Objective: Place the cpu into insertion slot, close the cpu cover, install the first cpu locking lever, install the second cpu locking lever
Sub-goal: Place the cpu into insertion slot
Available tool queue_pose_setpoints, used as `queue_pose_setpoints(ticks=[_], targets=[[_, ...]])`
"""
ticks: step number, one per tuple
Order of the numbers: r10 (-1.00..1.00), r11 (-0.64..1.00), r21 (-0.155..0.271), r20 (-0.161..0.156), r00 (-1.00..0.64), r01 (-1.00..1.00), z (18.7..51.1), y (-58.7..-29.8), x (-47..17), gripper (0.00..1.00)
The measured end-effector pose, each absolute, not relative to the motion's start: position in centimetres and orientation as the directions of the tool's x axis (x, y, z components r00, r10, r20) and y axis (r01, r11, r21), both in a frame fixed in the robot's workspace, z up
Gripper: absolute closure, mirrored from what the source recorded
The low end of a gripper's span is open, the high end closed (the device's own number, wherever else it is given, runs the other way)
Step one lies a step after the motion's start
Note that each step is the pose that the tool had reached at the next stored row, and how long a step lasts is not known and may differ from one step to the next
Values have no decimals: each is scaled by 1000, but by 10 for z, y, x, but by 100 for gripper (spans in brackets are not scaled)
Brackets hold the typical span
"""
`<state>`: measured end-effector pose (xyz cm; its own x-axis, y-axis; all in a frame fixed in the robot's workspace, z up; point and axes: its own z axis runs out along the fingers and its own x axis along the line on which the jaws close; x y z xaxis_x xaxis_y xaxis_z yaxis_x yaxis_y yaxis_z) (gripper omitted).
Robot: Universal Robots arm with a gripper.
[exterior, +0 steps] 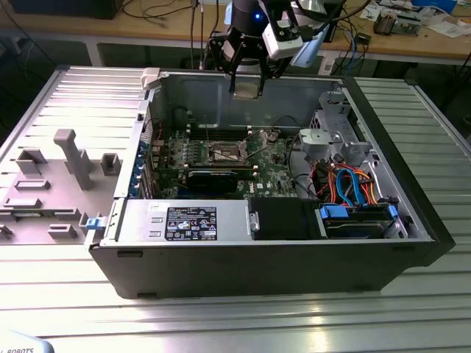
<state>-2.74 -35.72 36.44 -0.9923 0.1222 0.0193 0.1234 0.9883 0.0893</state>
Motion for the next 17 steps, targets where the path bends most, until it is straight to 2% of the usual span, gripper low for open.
queue_pose_setpoints(ticks=[17], targets=[[164, 982, 89, 19, -986, 165, 364, -357, -29, 46]])
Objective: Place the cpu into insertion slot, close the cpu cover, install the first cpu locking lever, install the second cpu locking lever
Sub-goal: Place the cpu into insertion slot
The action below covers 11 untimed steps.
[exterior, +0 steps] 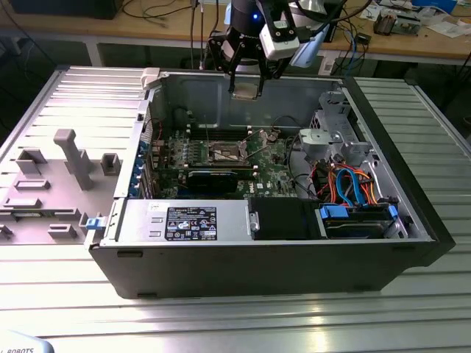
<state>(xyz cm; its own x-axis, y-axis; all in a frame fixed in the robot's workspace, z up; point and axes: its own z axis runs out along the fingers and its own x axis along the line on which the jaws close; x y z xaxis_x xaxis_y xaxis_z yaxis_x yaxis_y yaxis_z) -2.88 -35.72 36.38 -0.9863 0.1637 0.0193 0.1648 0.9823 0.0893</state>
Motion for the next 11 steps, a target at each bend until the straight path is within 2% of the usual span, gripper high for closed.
queue_pose_setpoints(ticks=[11], targets=[[181, 979, 89, 19, -983, 182, 364, -357, -29, 46]])
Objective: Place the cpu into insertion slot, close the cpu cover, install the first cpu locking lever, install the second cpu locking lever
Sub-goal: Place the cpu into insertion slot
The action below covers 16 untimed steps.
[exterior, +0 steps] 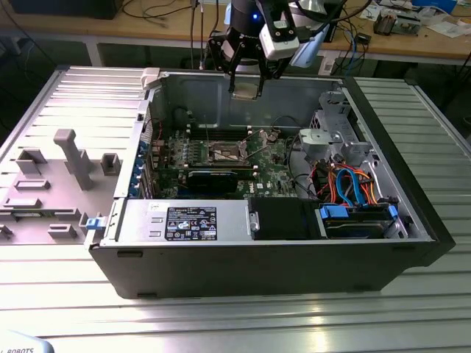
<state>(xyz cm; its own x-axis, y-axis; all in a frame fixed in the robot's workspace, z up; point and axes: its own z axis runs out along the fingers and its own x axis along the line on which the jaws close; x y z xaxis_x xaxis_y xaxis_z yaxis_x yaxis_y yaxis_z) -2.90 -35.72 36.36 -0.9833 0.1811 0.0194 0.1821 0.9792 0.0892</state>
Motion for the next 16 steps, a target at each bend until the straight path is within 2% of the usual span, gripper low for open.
queue_pose_setpoints(ticks=[16], targets=[[234, 968, 89, 19, -972, 235, 363, -358, -29, 46]])
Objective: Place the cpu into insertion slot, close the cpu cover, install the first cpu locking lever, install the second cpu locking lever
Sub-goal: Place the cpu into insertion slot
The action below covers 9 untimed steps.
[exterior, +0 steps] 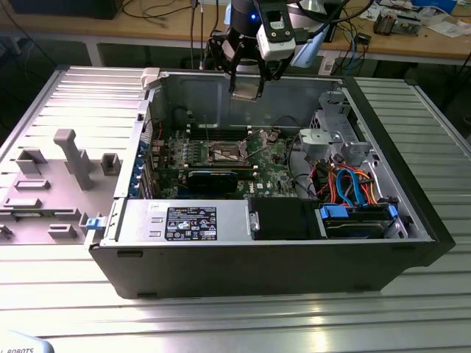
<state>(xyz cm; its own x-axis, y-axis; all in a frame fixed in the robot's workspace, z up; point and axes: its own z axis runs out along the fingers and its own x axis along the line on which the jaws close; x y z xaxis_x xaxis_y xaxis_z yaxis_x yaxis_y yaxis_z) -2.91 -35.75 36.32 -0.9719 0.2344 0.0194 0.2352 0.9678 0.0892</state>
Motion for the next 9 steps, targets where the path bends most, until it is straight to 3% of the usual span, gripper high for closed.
queue_pose_setpoints(ticks=[9], targets=[[269, 959, 89, 19, -963, 269, 363, -358, -29, 46]])
